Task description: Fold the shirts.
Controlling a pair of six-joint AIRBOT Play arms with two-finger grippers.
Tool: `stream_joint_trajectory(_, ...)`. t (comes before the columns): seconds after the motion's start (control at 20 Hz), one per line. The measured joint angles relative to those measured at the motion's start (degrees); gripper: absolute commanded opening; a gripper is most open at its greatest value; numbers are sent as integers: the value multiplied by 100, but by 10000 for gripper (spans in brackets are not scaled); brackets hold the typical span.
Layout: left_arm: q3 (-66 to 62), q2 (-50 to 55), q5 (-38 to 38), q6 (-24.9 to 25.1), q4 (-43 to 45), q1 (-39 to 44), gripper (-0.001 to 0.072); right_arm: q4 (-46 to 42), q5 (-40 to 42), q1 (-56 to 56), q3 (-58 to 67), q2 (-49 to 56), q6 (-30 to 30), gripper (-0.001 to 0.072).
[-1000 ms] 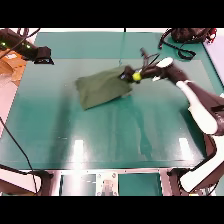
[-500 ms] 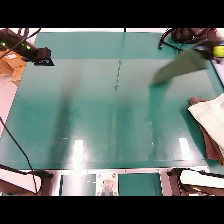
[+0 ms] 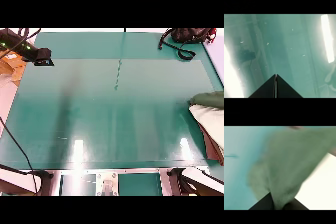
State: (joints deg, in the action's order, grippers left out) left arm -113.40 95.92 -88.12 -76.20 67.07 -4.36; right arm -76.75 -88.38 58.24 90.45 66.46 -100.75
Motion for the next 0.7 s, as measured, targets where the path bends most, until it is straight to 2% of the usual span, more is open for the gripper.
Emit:
stream_joint_trajectory(0.25,0,0,-20,11,-15,0,22,-1239,-466,415,-1300,-212,-76,23)
stream_joint_trajectory(0.3,0,0,-39,15,-17,0,23,-1460,-468,442,-1567,-229,-85,172)
stream_joint_trajectory(0.35,2,0,-72,17,-17,0,23,-1670,-479,463,-1812,-238,-92,528)
stream_joint_trajectory(0.4,0,0,-92,17,-20,0,22,-1897,-505,481,-2035,-238,-94,618)
stream_joint_trajectory(0.55,0,0,-122,20,-22,0,22,-2291,-564,498,-2256,-208,-122,616)
stream_joint_trajectory(0.6,2,0,-111,20,-22,0,22,-2315,-595,468,-2177,-188,-184,508)
stream_joint_trajectory(0.65,0,0,-81,20,-22,0,22,-2256,-584,391,-2046,-164,-223,100)
stream_joint_trajectory(0.7,-2,-2,-31,20,-22,0,22,-2035,-529,254,-1867,-136,-256,35)
